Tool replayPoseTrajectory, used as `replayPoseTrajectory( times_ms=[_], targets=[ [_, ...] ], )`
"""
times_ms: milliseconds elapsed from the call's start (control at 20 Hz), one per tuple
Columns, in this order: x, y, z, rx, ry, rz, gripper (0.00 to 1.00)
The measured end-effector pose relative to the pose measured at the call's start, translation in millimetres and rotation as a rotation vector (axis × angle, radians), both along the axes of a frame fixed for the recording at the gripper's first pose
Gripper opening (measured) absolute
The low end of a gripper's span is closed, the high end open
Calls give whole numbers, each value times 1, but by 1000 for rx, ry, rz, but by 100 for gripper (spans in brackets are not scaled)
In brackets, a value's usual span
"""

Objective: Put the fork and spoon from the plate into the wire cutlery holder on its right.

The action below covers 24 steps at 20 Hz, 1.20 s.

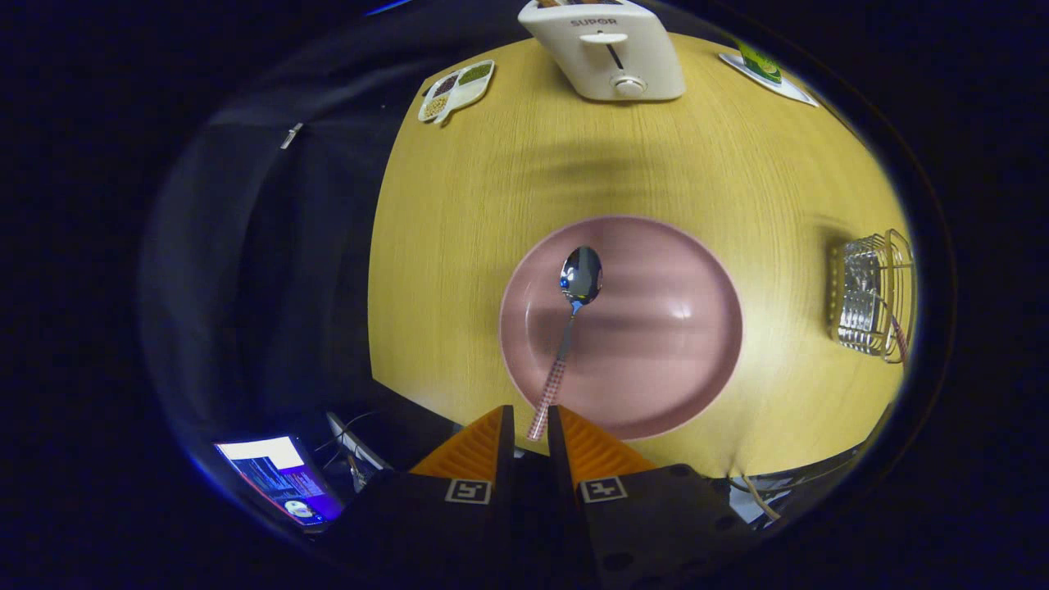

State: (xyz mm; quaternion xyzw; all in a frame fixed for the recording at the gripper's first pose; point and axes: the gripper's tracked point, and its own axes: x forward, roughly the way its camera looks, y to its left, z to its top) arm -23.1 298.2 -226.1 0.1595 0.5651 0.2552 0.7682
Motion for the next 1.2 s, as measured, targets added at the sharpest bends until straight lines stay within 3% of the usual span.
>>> replayPoseTrajectory(
  times_ms=[600, 700, 800, 900, 1200],
  targets=[
    [24, 19, -72, -135, 22, -75, 25],
    [20, 18, -78, -135, 36, -62, 25],
    [19, 16, -78, -125, 49, -45, 13],
    [16, 12, -75, -113, 43, -6, 9],
    [-6, -29, -8, -26, 14, 95, 9]
  ],
)
